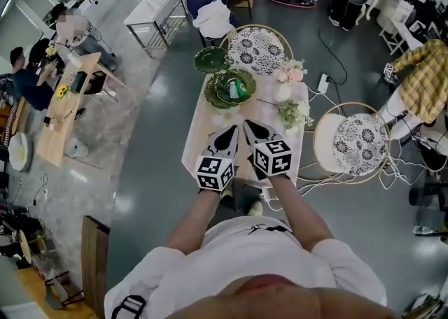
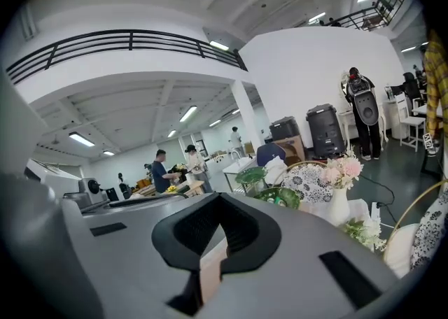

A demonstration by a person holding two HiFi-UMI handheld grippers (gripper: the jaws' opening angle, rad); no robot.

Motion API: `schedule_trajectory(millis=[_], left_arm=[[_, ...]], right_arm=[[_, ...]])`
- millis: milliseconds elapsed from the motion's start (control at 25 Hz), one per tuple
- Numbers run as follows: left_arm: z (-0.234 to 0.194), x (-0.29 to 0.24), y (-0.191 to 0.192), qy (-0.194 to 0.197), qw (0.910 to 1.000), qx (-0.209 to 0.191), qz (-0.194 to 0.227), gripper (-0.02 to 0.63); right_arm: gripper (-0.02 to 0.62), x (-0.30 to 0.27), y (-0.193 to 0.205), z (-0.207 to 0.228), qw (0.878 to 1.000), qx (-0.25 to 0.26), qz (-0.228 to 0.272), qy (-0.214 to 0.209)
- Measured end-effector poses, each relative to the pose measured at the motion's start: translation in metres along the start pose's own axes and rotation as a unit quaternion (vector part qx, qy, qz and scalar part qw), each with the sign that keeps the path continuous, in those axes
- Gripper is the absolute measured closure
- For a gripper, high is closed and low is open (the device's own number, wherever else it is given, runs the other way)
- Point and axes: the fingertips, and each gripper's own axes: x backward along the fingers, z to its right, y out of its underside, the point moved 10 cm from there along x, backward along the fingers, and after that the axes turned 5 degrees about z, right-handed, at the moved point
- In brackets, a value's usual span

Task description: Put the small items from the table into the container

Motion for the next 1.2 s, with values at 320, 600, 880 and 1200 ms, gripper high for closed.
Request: schedule_trajectory(millis=[320, 600, 880, 1200], left_arm=[[0.015, 0.011, -0.001, -0.010, 0.9999, 0.002, 0.010, 0.600], [0.023, 0.020, -0.006, -0.008, 0.9998, -0.005, 0.017, 0.600], [0.017, 0.038, -0.006, -0.018, 0.9993, -0.005, 0.033, 0.600], [-0.014, 0.065, 0.000, -0.078, 0.9963, -0.006, 0.037, 0.600]], right_arm=[[0.580, 0.019, 0.000, -0.002, 1.000, -0.002, 0.008, -0.002], [0.580, 0.028, -0.001, -0.007, 1.000, -0.008, 0.016, -0.007], [0.580, 0.032, 0.003, -0.012, 0.999, -0.018, 0.026, -0.017], [0.580, 0.015, 0.021, -0.022, 0.999, -0.021, 0.007, -0.040]])
